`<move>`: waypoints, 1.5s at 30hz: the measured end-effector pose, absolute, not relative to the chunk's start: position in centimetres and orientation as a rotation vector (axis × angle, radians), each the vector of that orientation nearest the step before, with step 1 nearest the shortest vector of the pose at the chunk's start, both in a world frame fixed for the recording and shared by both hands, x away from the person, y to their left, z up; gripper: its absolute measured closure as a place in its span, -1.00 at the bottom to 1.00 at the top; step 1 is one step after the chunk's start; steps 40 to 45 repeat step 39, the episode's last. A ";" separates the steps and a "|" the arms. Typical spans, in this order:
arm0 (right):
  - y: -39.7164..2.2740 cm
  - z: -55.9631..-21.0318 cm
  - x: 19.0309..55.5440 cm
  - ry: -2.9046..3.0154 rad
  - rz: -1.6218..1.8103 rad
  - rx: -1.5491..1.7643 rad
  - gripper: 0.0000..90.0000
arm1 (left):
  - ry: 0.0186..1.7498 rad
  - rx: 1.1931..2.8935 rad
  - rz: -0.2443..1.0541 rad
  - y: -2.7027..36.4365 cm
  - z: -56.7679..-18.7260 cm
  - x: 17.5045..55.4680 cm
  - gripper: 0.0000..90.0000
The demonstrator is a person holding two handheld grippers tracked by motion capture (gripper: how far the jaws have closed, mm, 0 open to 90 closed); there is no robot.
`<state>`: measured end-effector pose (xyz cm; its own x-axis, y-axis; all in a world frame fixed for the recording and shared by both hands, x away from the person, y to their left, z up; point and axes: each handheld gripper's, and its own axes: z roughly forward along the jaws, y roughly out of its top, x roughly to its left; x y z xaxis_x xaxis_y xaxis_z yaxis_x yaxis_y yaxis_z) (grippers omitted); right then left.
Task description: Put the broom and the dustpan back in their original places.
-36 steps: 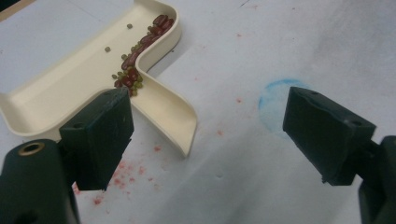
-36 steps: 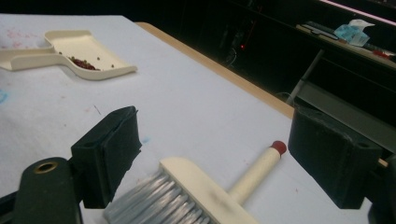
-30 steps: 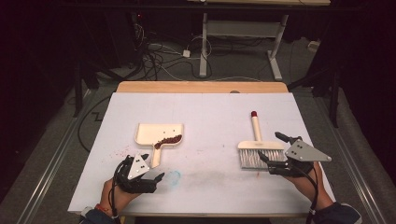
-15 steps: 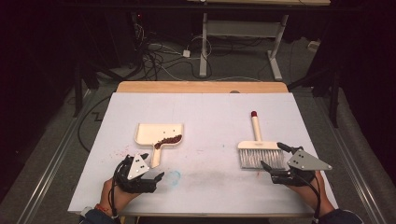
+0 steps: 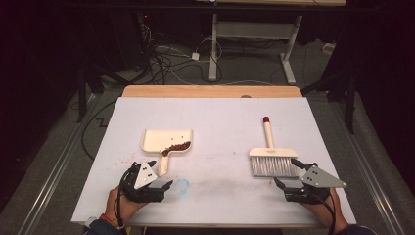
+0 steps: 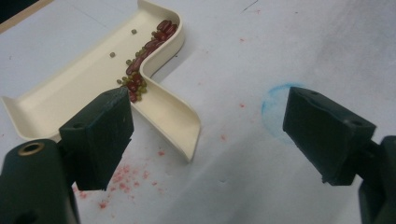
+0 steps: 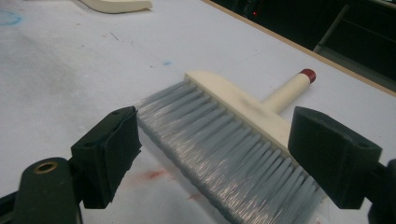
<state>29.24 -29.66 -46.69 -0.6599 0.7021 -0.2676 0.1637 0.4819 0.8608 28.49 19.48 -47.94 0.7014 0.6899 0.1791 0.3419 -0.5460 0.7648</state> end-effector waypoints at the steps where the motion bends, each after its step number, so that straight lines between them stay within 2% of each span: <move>1: -29.7 -46.7 29.2 2.120 1.136 0.708 -0.62 | 0.781 2.178 0.616 19.4 -47.9 28.5 -0.65; 45: -30.1 -46.3 28.7 2.115 1.127 0.705 -0.61 | 0.779 2.202 0.621 19.2 -48.1 29.0 -0.65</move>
